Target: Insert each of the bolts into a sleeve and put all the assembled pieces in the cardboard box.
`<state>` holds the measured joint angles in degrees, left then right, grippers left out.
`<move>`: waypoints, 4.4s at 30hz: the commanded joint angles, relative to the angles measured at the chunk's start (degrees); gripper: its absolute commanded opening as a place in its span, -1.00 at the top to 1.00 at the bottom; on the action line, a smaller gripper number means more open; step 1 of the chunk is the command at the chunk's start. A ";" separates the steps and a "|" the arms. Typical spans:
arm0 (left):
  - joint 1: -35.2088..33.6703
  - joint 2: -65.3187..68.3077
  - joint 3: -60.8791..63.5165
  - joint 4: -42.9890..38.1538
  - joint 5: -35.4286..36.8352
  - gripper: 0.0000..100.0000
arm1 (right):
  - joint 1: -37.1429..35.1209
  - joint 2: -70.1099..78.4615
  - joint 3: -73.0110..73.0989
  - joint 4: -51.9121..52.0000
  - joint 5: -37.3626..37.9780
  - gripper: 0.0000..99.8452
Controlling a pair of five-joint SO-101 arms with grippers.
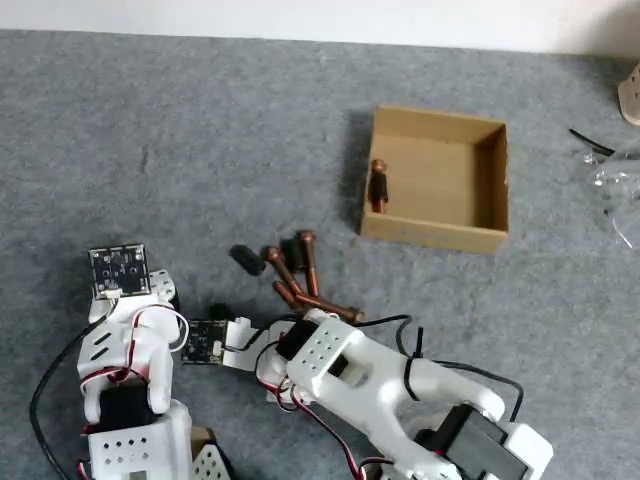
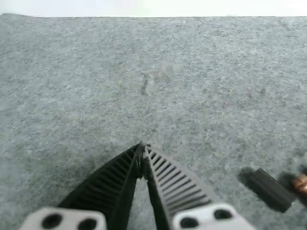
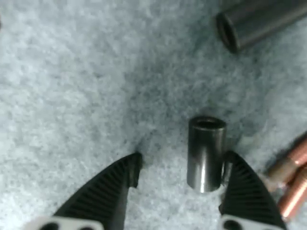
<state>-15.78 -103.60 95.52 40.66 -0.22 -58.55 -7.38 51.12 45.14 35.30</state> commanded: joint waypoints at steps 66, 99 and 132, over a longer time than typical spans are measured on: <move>-0.31 -0.84 -2.59 -1.32 0.44 0.99 | 3.38 3.74 -6.29 -3.65 -0.18 0.99; 4.26 -0.22 -2.68 -1.32 0.35 0.99 | 32.92 -45.41 25.71 -12.53 -10.29 0.99; 39.87 87.87 -68.26 24.35 -50.29 0.99 | 60.35 -45.49 31.16 -37.05 -31.03 0.99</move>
<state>18.95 -17.36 38.73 56.04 -46.37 -2.02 -51.25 82.59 10.59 7.60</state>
